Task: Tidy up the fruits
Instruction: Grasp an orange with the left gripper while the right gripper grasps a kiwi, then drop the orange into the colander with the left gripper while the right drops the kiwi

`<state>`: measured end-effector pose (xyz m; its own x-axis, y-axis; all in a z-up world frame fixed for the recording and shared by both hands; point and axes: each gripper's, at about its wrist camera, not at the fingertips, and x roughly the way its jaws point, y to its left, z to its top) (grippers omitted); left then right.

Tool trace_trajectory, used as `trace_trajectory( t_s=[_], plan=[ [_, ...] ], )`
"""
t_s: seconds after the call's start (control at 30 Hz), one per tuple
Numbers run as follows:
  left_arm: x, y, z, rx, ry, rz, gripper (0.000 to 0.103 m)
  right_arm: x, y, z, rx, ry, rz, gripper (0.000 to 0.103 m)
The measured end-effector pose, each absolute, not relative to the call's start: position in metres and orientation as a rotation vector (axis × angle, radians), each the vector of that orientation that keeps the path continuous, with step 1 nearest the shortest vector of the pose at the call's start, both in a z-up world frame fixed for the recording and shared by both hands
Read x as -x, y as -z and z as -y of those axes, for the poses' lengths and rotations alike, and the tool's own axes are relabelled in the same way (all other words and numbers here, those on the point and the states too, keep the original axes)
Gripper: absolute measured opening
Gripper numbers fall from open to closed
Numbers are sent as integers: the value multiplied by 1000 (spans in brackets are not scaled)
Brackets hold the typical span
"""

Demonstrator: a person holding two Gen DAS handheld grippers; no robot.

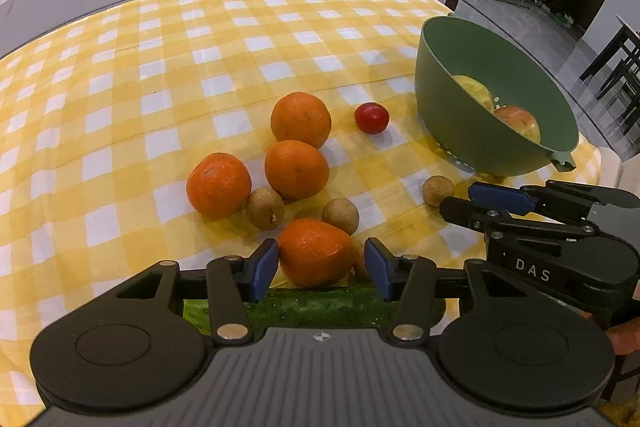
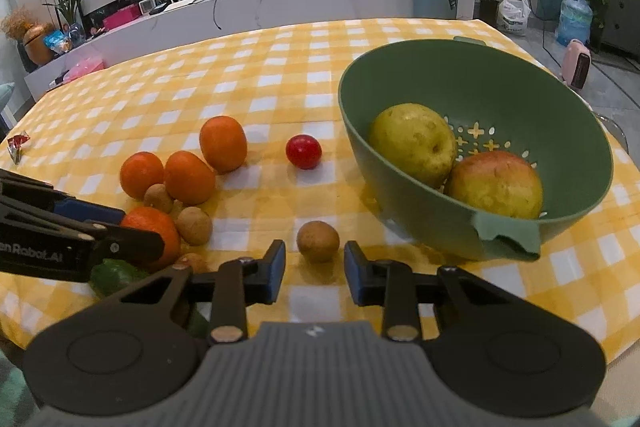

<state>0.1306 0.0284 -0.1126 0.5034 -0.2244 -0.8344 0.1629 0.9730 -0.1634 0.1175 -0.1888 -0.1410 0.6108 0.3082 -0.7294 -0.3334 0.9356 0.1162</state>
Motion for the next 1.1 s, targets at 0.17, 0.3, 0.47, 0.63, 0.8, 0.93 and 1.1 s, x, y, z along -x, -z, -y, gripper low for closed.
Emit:
trace_trajectory(
  t_s=[0.17,0.3,0.47,0.63,0.8,0.93,1.1],
  plan=[
    [-135,117,-30,84,224,-1028,58,-122,146,188,19,-383,-831,29],
    [-136,119,-30,85,222,-1031,53,-124,150,186,15,-392,-825,29],
    [-136,119,-30,90,226,-1032,50,-127,153,187,5,-381,-831,27],
    [-135,118,-28,84,221,-1031,49,-129,158,189,-4,-361,-846,23],
    [-133,115,-28,90,203,-1018,48,-125,154,189,4,-378,-826,23],
    [-130,104,-32,107,180,-994,48,-119,147,190,3,-402,-800,23],
    [-122,82,-31,123,179,-947,48,-107,134,195,1,-426,-768,23]
  ],
)
